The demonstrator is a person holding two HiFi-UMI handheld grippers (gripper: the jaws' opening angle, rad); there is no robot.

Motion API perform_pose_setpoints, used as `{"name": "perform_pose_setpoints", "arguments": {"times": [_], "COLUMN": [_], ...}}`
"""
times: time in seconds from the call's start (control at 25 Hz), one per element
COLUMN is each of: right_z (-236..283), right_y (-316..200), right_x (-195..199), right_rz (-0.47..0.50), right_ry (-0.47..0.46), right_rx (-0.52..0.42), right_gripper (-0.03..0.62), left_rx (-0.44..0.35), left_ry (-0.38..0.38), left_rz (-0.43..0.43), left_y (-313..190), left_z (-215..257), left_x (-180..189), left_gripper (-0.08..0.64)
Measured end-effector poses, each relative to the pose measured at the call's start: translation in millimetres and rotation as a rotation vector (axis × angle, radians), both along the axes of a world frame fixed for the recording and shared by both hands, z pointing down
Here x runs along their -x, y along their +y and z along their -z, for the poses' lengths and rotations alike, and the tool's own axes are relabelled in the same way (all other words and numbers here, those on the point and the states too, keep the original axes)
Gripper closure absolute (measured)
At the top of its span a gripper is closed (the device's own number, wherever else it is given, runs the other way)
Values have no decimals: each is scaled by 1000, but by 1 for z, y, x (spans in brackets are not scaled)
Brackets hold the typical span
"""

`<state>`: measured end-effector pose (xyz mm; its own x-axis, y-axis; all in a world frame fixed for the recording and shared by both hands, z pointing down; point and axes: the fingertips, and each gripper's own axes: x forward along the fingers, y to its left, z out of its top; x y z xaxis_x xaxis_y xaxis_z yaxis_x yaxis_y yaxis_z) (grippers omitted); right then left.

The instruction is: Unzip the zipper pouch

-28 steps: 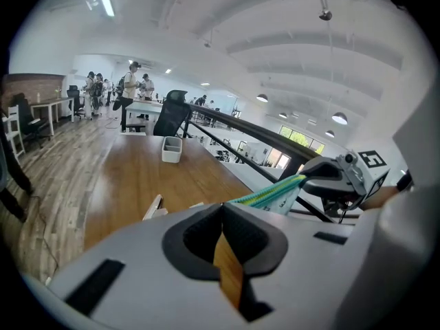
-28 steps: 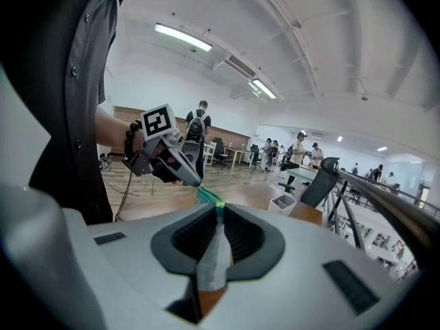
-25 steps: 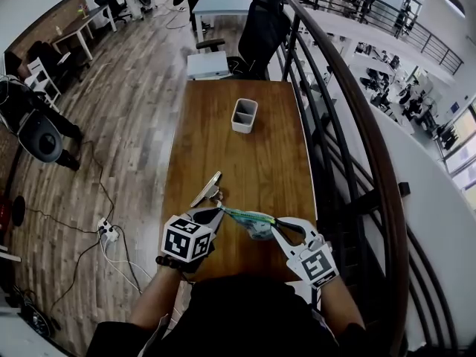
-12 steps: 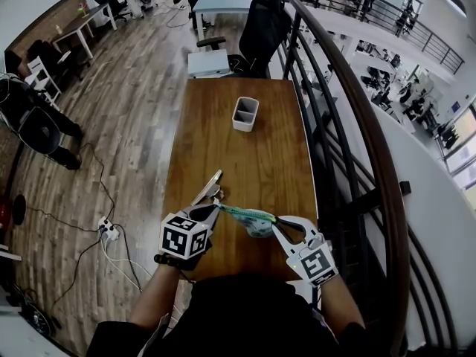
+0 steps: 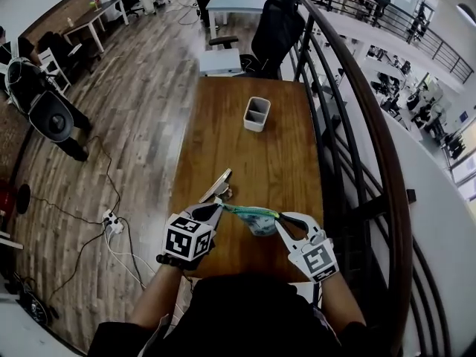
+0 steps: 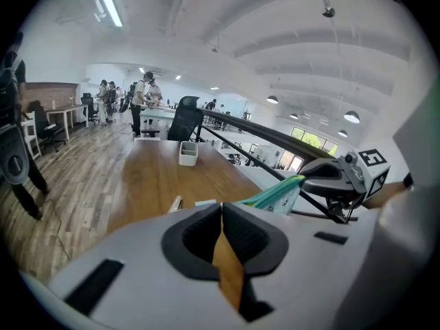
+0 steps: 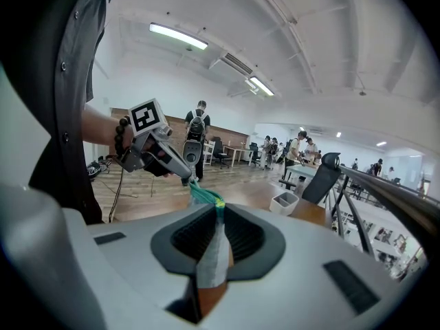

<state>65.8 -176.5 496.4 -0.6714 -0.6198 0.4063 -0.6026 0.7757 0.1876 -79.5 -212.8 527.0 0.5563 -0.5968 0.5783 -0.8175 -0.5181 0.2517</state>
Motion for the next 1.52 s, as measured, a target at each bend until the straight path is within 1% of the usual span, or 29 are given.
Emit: {"name": "perform_pose_setpoints", "arguments": {"times": [0.12,0.24,0.52,0.68,0.72,0.76,0.88,1.04,1.16,1.36,1.52], "right_z": [-2,-8,-10,-6,-4,-2,-1,-1,-1,6,19], "right_y": [-4,-5,-6,-14,-16,-18,-23,-25,-25,-20,-19], "right_x": [9,19,34,41,41,41,35,23,14,0,-14], "right_rz": [11,27,56,38,26,15,-7,-25,-47,-83,-133], "right_ry": [-16,-14,-6,-37,-57,-78,-110,-87,-90,-116,-146], "right_rx": [10,22,23,10,8,11,27,28,28,8,-14], "right_gripper": [554,551,551,542,535,511,502,504,508,515,527], "left_rx": [-17,-30,-13,-1,1,2,4,7,-3,-57,-121], "left_ry": [-1,0,17,19,19,20,22,26,36,84,121], "left_rz": [22,49,97,117,119,122,126,110,98,100,97], "left_y": [2,6,20,24,25,26,24,17,11,4,-5], "left_z": [6,8,6,1,-1,-2,-4,-2,-1,5,16], "left_x": [10,21,38,50,52,53,54,46,40,32,24], "left_gripper": [543,543,543,543,542,543,543,543,543,543,543]}}
